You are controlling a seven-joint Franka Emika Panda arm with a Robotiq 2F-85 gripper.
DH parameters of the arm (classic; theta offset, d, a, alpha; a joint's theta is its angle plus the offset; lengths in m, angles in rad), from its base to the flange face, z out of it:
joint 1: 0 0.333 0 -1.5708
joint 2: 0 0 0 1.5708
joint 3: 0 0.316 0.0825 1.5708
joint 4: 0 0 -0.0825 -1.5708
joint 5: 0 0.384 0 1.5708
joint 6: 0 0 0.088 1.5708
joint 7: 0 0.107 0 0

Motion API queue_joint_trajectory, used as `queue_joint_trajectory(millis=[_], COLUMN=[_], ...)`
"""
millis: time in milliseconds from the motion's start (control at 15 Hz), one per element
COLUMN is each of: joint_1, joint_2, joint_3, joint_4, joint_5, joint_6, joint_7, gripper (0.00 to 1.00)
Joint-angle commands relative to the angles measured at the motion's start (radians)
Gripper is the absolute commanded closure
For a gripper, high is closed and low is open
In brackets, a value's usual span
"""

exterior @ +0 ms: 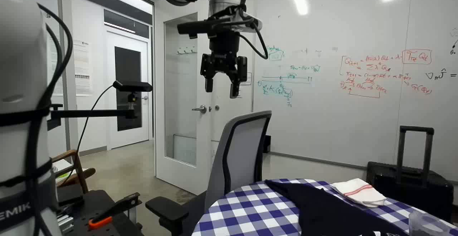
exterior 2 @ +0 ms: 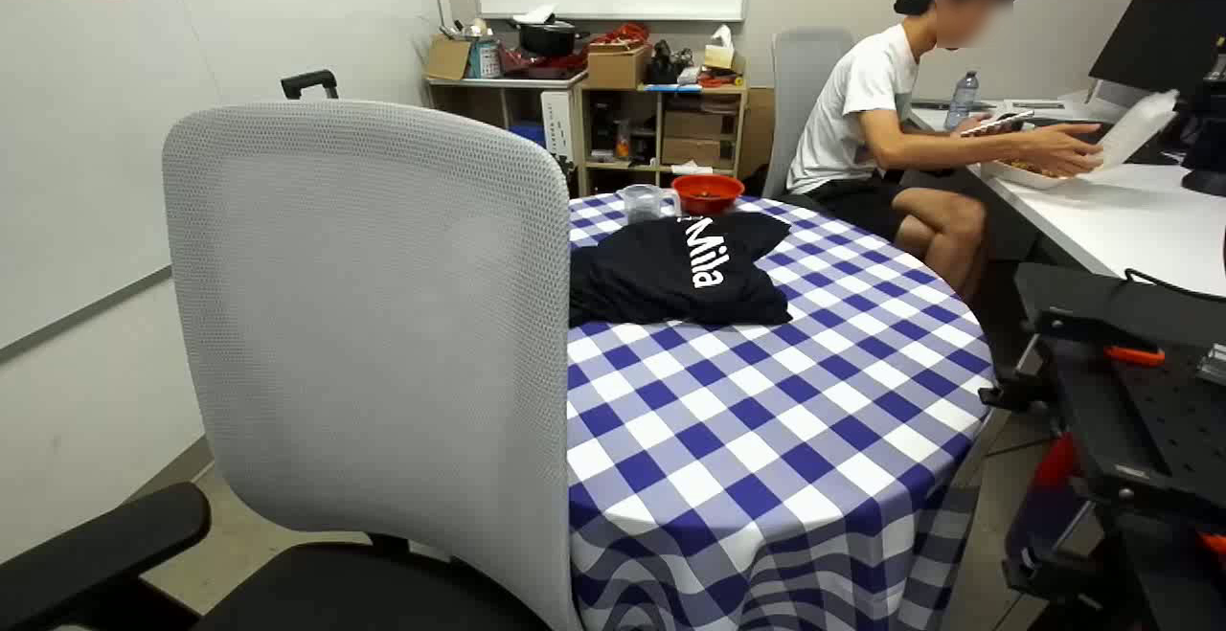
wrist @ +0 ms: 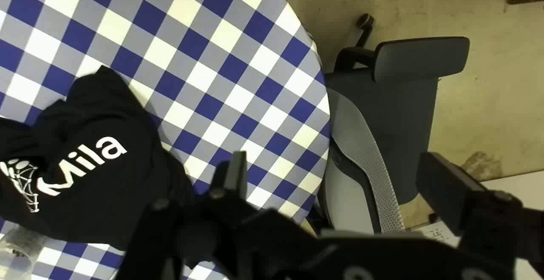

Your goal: Hang the black shirt on the back of the chair

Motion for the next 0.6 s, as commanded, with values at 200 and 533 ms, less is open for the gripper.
queue_joint_trajectory(millis=[200,533], joint_1=[-0.011,-0.063], joint_2=[0.001,0.06], joint_3=[0.01,0.004], joint_4=[0.002,0.019], joint_5=[0.006,0.045], joint_6=[-0.003,0.079], joint_7=[-0.005,0.118], gripper=[0.0,0.0])
